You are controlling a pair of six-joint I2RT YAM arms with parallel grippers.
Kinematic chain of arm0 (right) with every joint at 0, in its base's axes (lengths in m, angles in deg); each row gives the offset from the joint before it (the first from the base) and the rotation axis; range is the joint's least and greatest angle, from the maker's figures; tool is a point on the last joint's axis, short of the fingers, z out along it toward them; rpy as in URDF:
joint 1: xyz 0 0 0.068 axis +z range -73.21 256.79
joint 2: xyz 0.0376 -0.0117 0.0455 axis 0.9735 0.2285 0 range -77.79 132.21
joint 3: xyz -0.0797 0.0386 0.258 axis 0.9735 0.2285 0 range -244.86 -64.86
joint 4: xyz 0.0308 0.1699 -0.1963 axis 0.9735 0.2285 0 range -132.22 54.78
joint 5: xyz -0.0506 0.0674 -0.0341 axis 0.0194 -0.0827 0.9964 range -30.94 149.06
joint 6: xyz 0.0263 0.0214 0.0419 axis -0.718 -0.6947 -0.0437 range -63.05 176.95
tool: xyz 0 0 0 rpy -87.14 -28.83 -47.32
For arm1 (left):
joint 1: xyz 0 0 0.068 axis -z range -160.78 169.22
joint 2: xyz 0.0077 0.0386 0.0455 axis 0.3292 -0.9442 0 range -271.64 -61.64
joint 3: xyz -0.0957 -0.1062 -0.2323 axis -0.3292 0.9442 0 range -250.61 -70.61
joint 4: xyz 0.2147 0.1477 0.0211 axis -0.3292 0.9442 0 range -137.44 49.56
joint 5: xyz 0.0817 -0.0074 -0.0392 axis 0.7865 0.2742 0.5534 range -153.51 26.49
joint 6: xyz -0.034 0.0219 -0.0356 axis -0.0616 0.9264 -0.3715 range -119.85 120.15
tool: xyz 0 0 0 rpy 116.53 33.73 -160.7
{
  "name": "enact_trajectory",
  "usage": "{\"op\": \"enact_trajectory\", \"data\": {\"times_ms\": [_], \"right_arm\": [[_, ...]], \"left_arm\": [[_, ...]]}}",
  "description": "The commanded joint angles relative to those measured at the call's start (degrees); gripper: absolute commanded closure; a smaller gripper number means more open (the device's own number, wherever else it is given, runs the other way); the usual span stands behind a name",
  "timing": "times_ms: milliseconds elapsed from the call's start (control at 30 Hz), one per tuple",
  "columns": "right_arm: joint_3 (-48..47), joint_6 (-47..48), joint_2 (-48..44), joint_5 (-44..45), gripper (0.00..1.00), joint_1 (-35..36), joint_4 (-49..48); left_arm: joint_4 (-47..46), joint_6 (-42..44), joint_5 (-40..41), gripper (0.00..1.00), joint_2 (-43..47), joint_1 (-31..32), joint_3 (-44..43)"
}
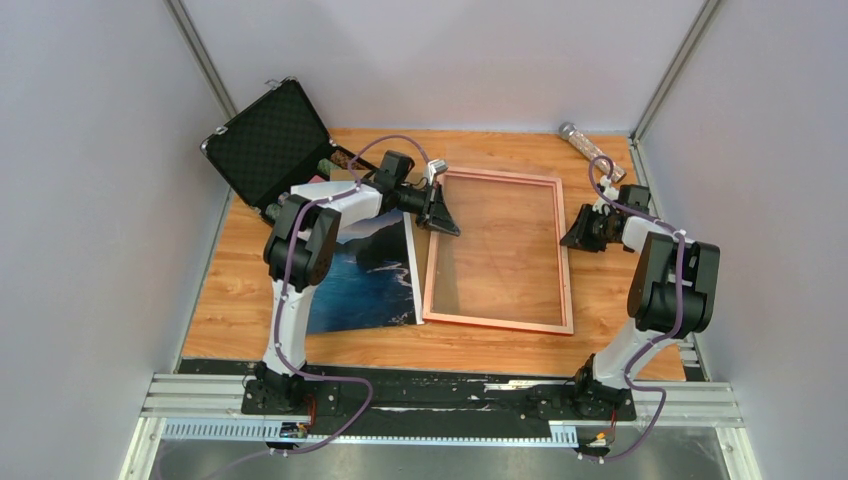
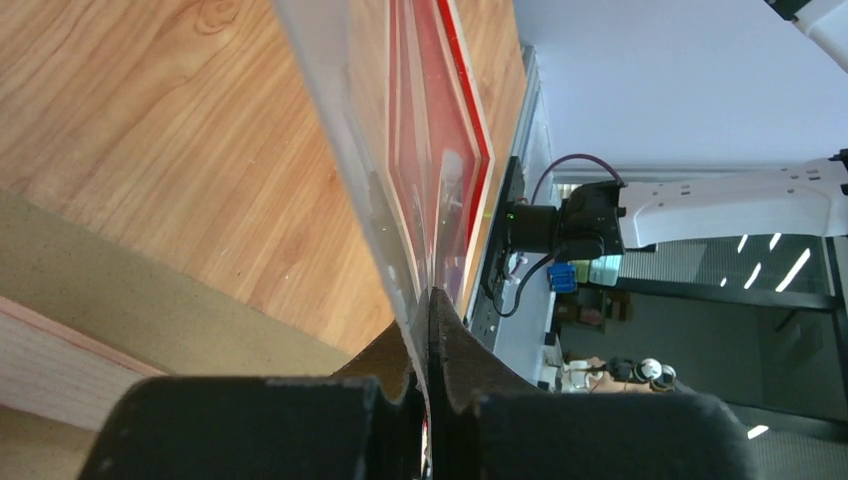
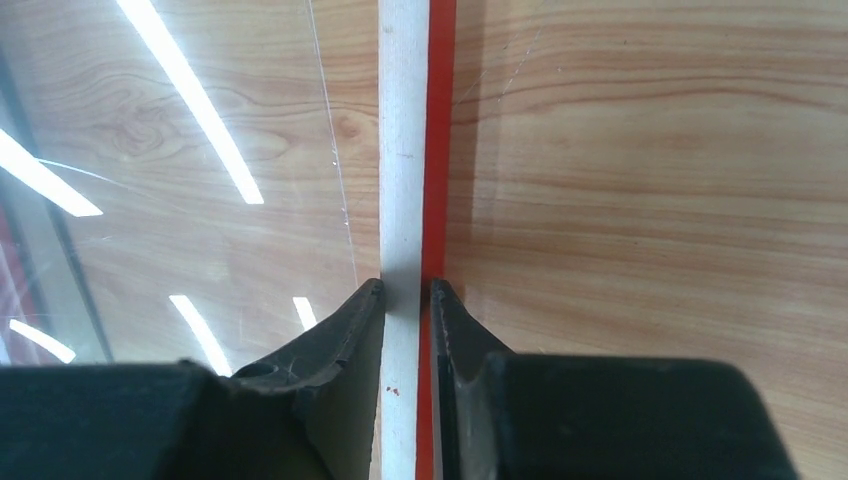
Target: Put the photo into the frame
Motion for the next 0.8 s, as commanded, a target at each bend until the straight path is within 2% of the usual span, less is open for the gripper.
{"op": "enact_trajectory", "data": {"times_ms": [0, 433, 767], "right_arm": [[-1.48, 1.06, 0.47, 0.89, 0.79, 0.03, -1.19], [-1.39, 1.07, 0.56, 0.69, 0.81, 0.05, -1.19], [-1.39, 1.07, 0.54, 0.79, 0.81, 0.07, -1.01]], "left_arm": [[2.92, 3.65, -0.03, 1.0, -0.54, 0.33, -2.23], [1.01, 2.63, -1.13, 1.0, -1.42, 0.51, -1.93], [-5.3, -1.0, -4.83, 1.0, -1.39, 0.54, -1.3]]}}
